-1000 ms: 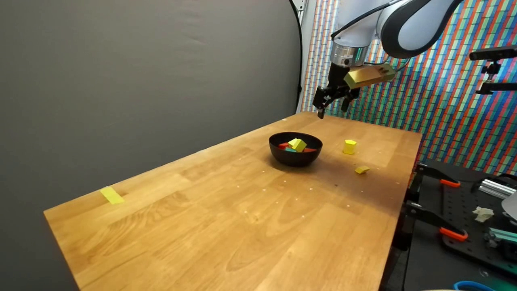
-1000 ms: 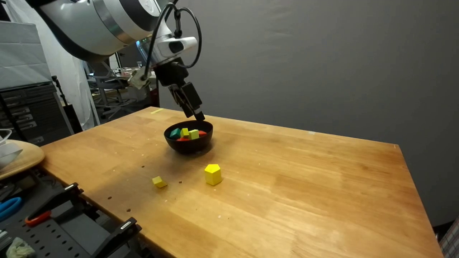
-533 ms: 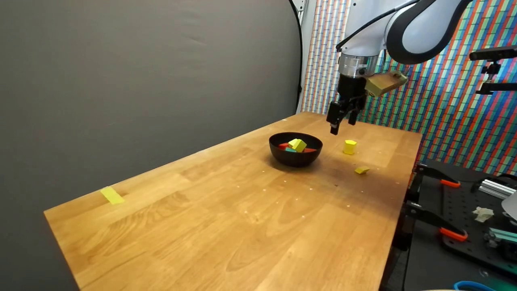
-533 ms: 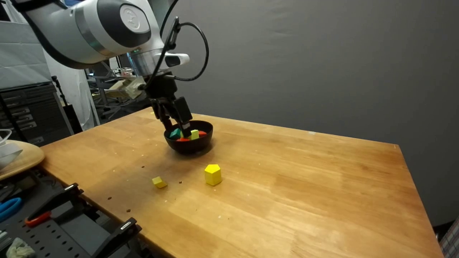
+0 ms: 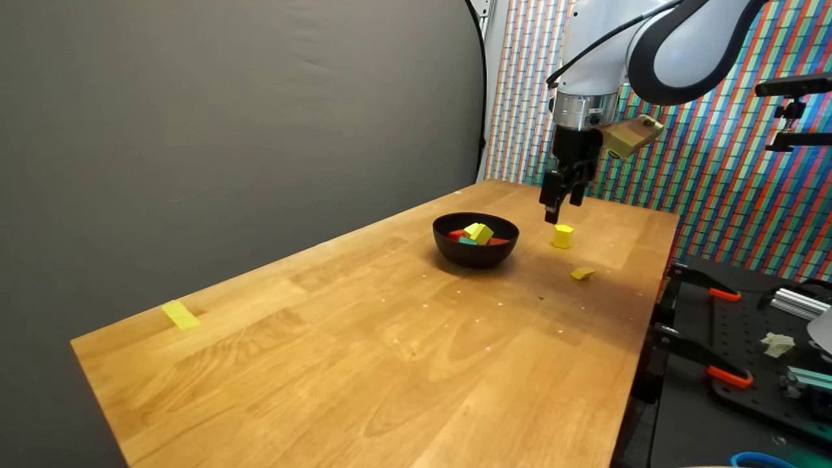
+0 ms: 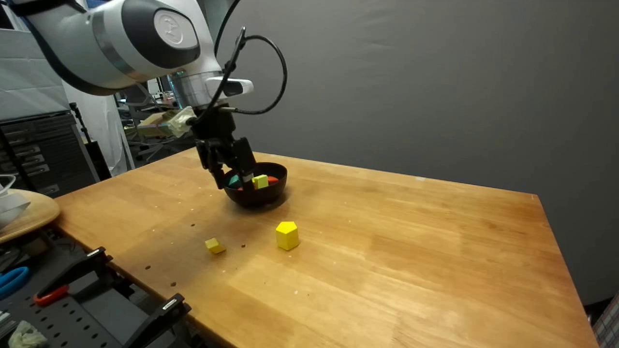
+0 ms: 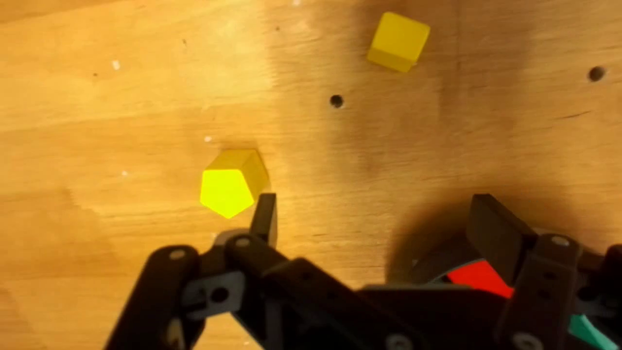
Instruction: Put all the toy blocks into the bowl.
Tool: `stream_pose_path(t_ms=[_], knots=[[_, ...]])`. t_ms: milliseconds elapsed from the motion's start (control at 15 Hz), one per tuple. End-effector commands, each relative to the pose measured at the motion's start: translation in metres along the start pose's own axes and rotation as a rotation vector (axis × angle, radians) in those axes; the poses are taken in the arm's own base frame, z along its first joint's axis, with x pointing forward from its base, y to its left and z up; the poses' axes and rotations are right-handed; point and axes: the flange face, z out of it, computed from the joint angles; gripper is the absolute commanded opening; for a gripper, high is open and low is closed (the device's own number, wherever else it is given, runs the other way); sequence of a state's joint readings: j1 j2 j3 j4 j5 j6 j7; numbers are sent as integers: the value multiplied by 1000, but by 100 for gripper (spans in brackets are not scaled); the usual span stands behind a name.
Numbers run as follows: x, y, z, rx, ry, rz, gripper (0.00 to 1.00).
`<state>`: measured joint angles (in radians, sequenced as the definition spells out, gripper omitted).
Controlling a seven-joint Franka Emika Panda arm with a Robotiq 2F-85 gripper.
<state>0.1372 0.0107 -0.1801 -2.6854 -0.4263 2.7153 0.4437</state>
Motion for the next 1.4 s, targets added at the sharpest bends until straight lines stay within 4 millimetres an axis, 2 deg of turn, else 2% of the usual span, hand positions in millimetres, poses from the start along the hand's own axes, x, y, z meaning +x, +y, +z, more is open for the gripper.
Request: stream_pose_path(t_ms=[0, 133, 267, 600, 667, 733, 1000, 1200, 1267, 1333], knots=[[19, 42, 15, -63, 81, 73, 100], [22, 63, 28, -67, 76, 130, 100], [21, 77, 45, -44, 55, 175, 100], [18, 84, 82, 6, 13, 261, 100], [18, 84, 89, 11, 3, 276, 75], [19, 83, 94, 20, -2, 291, 74], [21, 83, 97, 50, -8, 326, 42], [26, 76, 73, 50, 49, 307, 19], [27, 72, 63, 47, 71, 294, 15], [29, 64, 46, 49, 105, 275, 15]])
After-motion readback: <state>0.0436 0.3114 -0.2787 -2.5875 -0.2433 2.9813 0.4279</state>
